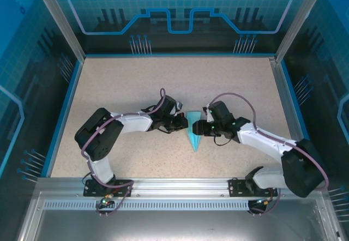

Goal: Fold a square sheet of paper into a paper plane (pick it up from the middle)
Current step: Turn over a paper plane at the center of the table.

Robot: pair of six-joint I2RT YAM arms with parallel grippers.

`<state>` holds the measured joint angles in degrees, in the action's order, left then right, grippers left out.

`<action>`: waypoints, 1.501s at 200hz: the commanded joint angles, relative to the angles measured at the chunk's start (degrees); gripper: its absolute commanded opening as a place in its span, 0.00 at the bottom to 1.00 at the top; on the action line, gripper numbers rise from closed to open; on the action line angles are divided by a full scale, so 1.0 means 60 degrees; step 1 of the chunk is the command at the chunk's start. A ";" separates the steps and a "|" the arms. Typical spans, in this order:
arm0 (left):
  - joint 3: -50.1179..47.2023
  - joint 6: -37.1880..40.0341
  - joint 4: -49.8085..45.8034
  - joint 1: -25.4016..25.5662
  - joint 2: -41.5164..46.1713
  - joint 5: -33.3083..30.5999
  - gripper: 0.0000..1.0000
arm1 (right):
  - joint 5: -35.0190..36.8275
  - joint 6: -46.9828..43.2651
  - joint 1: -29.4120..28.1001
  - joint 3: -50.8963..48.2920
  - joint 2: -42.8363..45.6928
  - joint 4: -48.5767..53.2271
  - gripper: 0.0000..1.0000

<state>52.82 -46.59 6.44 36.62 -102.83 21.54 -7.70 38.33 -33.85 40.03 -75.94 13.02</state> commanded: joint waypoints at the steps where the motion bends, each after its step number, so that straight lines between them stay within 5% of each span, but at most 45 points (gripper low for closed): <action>1: -0.0279 -0.0120 0.0361 -0.0111 -0.0061 0.0102 0.00 | 0.0289 -0.0003 -0.0189 0.0472 -0.0461 -0.0155 0.51; 115: -0.0669 -0.0263 0.0529 -0.0237 -0.0059 -0.0082 0.00 | 0.0325 -0.0278 -0.0547 0.1072 -0.1874 0.0355 0.56; 190: -0.0642 -0.0259 0.0463 -0.0237 -0.0097 -0.0105 0.00 | 0.0703 -0.0333 -0.0643 0.0900 -0.0247 0.0612 0.59; 300: -0.0673 -0.0304 0.0400 -0.0248 -0.0178 -0.0161 0.00 | 0.0515 -0.0624 -0.0687 0.1404 -0.2099 0.0629 0.63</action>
<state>49.60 -48.10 8.93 35.73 -103.28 21.28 -3.84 35.51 -37.17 47.24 -87.37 16.03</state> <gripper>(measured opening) 0.044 0.621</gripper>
